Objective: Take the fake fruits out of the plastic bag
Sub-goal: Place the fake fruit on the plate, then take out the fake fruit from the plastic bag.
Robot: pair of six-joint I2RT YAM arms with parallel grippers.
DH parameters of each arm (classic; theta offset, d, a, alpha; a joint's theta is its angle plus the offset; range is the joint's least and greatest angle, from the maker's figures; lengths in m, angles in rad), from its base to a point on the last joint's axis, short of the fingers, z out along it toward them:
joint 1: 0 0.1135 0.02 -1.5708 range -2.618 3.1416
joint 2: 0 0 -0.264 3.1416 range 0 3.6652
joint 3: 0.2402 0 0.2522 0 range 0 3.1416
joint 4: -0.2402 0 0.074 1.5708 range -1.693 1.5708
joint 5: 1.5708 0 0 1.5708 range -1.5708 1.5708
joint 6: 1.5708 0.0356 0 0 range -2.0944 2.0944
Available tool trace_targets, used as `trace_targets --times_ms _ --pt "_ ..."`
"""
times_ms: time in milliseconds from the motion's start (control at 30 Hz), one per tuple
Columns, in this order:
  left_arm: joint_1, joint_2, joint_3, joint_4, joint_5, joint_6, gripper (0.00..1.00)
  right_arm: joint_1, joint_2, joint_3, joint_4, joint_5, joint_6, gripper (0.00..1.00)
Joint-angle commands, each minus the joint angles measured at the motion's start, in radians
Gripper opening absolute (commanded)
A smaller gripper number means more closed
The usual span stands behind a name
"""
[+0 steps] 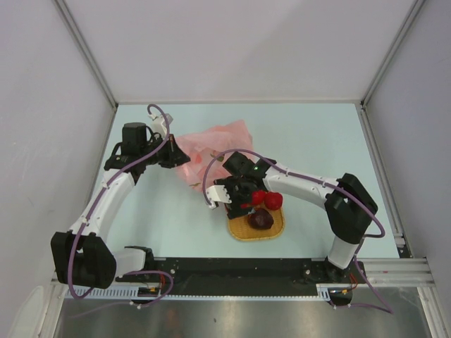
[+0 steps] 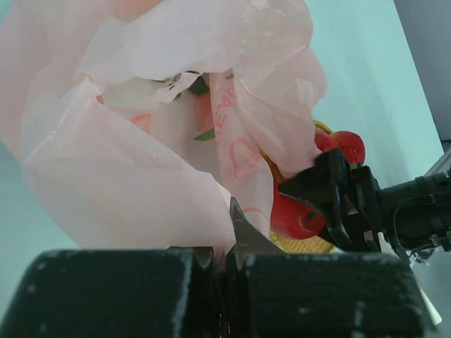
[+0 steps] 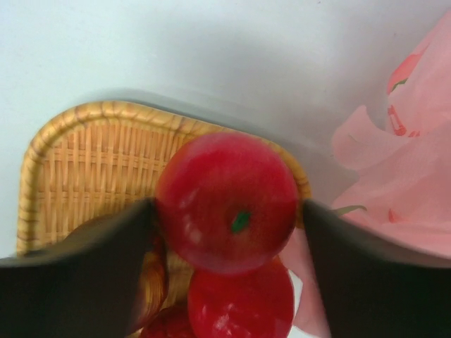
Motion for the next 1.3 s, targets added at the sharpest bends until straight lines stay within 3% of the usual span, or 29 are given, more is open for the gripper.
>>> trace_targets --times_ms 0,333,533,733,867,1000,1133,1267 --pt "-0.003 -0.016 0.025 0.037 0.024 -0.012 0.00 -0.006 0.021 -0.001 0.071 0.024 0.005 1.00" --pt "-0.003 -0.016 0.015 0.042 0.027 -0.014 0.00 0.011 -0.051 0.001 0.076 -0.025 0.065 1.00" --pt "-0.006 -0.003 0.029 0.019 0.036 -0.011 0.00 0.026 -0.172 0.124 0.091 -0.112 0.266 1.00" --pt "-0.006 -0.020 0.033 0.016 0.033 -0.021 0.00 0.009 -0.163 0.134 0.327 -0.031 0.548 0.99" --pt "-0.006 -0.028 0.061 -0.033 0.021 -0.008 0.00 -0.023 -0.123 0.136 0.490 0.069 0.749 0.88" --pt "-0.006 -0.043 0.068 -0.075 0.029 0.011 0.00 -0.028 -0.053 0.218 0.568 0.165 0.870 0.64" --pt "-0.006 -0.088 0.041 -0.098 0.017 0.008 0.00 -0.055 0.064 0.304 0.562 0.204 0.863 0.54" --pt "-0.005 -0.134 0.026 -0.110 0.015 -0.002 0.00 -0.051 0.217 0.348 0.590 0.280 0.795 0.54"
